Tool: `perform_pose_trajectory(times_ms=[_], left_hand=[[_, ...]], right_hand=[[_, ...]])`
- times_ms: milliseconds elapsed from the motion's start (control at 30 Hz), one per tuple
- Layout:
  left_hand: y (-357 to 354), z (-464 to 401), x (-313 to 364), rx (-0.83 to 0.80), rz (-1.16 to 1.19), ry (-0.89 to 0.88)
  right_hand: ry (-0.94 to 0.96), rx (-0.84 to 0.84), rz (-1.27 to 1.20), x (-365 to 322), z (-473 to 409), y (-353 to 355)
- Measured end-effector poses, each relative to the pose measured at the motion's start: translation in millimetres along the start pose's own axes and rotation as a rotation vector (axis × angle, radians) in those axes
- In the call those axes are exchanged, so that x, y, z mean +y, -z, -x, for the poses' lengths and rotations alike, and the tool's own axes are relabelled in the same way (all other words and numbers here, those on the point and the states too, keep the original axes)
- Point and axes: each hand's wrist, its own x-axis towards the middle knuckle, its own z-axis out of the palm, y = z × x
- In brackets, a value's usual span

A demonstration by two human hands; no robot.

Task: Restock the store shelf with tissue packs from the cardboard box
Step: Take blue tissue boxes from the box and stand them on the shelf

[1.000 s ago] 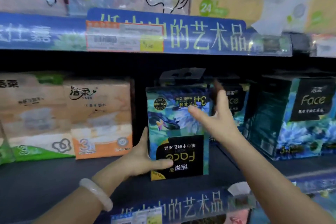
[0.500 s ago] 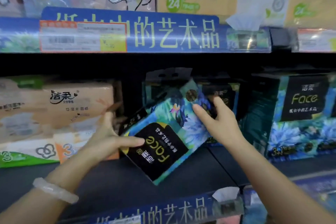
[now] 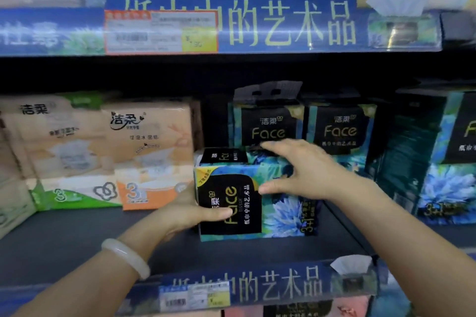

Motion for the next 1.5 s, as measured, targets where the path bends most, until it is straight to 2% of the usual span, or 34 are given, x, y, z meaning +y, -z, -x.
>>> perform_pose_trajectory(times_ms=[33, 100, 233, 300, 367, 433, 533, 600, 633, 767, 900, 1067, 1300, 1500], left_hand=[[-1.3, 0.3, -2.5, 0.016, 0.004, -0.005], [-6.3, 4.2, 4.1, 0.073, -0.005, -0.038], [-21.6, 1.1, 41.3, 0.425, 0.009, -0.223], [-32.4, -5.7, 59.0, 0.515, -0.019, -0.328], [-47.9, -11.8, 67.6, 0.51, -0.039, -0.371], [-68.2, -15.2, 69.4, 0.443, -0.074, -0.287], [-109.3, -25.8, 62.3, 0.145, 0.029, -0.084], [-139.9, -39.3, 55.8, -0.016, -0.041, -0.021], [-153.9, -44.8, 55.4, -0.044, -0.099, -0.026], [-186.6, -71.9, 51.4, 0.013, -0.143, -0.126], [-191.4, -77.3, 52.8, 0.1, -0.049, -0.117], [-192.5, -81.3, 52.2, 0.086, 0.016, -0.117], [-198.6, -78.4, 45.0, 0.126, 0.039, -0.138], [-205.3, -76.1, 42.7, 0.146, 0.041, -0.108]], right_hand=[[0.006, -0.044, 0.068, -2.9, -2.8, -4.9], [-0.013, 0.003, 0.104, -0.3, 0.4, -13.0], [-0.134, 0.209, -0.068, 23.3, 20.6, -11.0], [-0.24, 0.259, -0.229, 41.9, 31.9, -12.4], [-0.318, 0.336, -0.441, 61.3, 46.0, -20.8], [-0.388, 0.445, -0.653, 79.5, 61.8, -31.9], [-0.475, 0.543, -0.827, 100.0, 80.6, -48.9], [-0.488, 0.598, -0.917, 106.6, 84.0, -55.4], [-0.487, 0.619, -0.953, 109.0, 82.6, -57.1], [-0.492, 0.587, -1.023, 120.5, 73.3, -60.8], [-0.513, 0.492, -1.082, 136.8, 76.8, -59.4], [-0.512, 0.369, -1.154, 150.7, 74.5, -52.6], [-0.478, 0.343, -1.17, 155.3, 74.5, -54.4], [-0.478, 0.399, -1.114, 151.0, 76.7, -54.0]])
